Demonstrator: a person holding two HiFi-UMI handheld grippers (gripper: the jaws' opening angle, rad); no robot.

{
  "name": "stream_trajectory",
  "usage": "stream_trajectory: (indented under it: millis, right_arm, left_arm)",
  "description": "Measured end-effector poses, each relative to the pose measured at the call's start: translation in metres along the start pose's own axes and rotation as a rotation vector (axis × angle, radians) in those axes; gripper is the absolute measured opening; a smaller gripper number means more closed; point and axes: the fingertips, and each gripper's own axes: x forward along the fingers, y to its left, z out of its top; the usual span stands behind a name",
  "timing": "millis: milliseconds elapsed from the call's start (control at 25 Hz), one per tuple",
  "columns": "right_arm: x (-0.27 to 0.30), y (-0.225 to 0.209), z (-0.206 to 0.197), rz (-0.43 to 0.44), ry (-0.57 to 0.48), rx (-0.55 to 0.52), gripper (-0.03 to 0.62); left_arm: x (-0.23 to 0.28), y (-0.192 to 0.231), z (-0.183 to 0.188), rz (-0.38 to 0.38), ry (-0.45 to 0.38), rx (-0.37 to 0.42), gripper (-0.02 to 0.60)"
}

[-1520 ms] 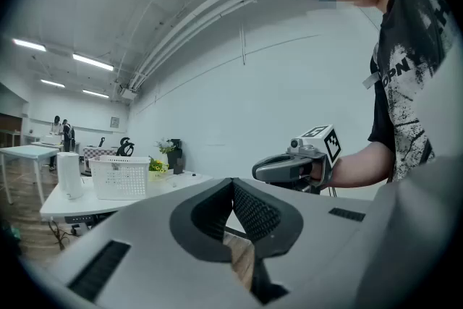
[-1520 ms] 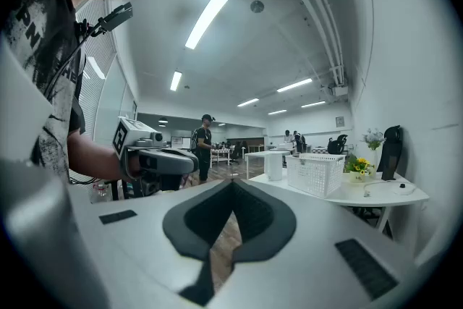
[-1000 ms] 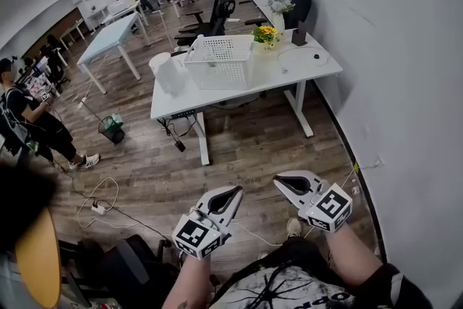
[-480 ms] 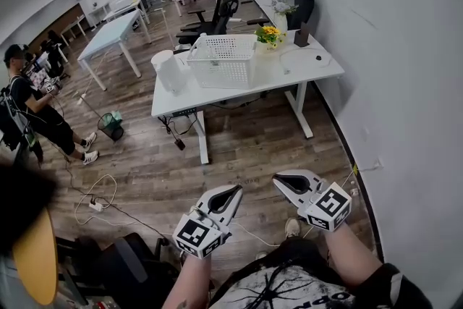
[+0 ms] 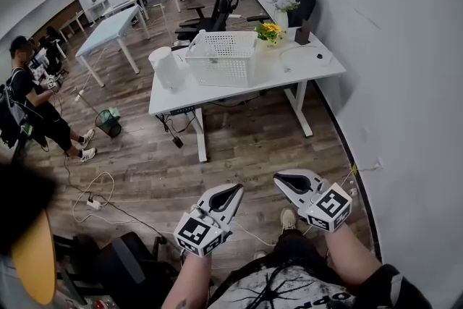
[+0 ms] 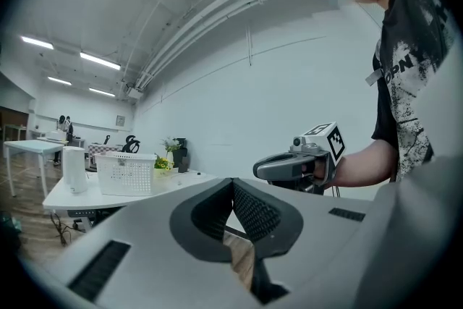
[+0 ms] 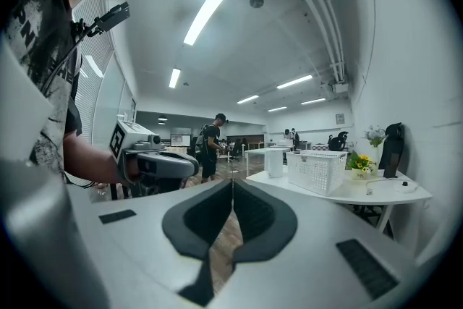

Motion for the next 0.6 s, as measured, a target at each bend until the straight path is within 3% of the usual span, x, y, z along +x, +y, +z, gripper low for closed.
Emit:
stream_trajectory:
  millis: [240, 600]
  right_arm:
    - [0.014, -0.028, -0.008, 0.03, 0.007, 0.015, 0.023]
    - [0.044, -0.109, -0.006, 0.05, 0.004, 0.02, 0.023]
  left_arm:
    - [0.03, 0.019, -0.004, 0.009, 0.008, -0.009, 0.011]
    - [0.099, 0.07, 0.002, 0.027, 0.017, -0.016, 0.011]
